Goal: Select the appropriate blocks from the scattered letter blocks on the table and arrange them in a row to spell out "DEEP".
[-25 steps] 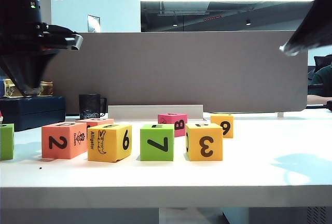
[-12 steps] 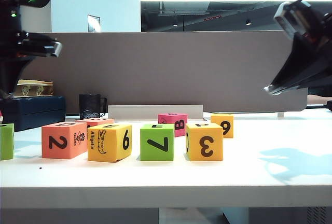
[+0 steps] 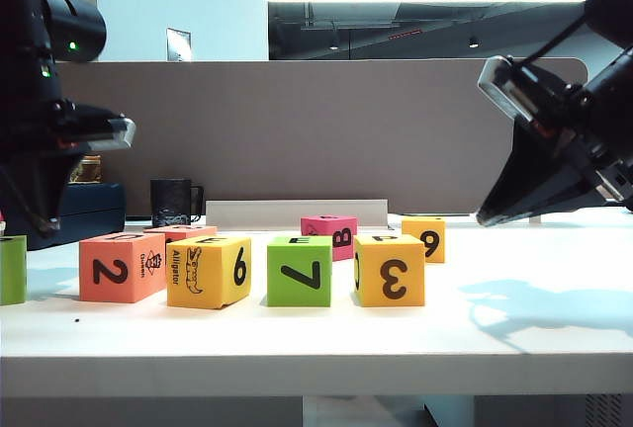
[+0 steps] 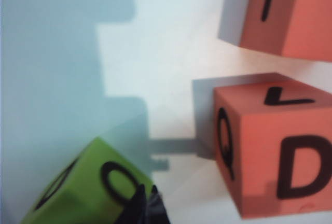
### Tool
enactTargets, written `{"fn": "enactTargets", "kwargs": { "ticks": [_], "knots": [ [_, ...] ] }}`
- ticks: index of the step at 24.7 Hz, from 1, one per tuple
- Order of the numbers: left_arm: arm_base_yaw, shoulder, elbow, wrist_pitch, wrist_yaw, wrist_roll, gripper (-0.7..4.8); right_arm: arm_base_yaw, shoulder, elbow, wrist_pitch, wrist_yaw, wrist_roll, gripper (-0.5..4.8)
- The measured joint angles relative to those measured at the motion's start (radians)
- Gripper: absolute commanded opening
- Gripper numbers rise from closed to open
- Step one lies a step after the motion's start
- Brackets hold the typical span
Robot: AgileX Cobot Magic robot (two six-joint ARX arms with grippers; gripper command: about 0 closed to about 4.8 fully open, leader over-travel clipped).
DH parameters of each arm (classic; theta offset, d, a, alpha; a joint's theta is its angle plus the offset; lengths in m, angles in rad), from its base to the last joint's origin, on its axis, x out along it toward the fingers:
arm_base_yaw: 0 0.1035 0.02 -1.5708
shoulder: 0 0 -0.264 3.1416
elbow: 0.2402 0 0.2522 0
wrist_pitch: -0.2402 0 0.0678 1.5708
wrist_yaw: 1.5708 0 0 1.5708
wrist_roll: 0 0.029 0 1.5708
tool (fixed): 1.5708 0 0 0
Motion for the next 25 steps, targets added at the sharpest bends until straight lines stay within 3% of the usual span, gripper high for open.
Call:
{"fn": "enactTargets", "kwargs": {
  "ticks": [8, 18, 25],
  "knots": [
    [0.0, 0.062, 0.0, 0.019, 0.045, 0.0, -0.06, 0.0, 0.03, 0.0, 0.047, 0.027, 0.0, -0.02],
    [-0.004, 0.083, -0.001, 0.02, 0.183, -0.019, -0.06, 0.0, 0.094, 0.0, 0.096, 0.047, 0.017, -0.01],
    [-0.051, 0.083, -0.001, 0.018, 0.223, -0.024, -0.06, 0.0, 0.098, 0.0, 0.115, 0.047, 0.031, -0.02]
  ]
}}
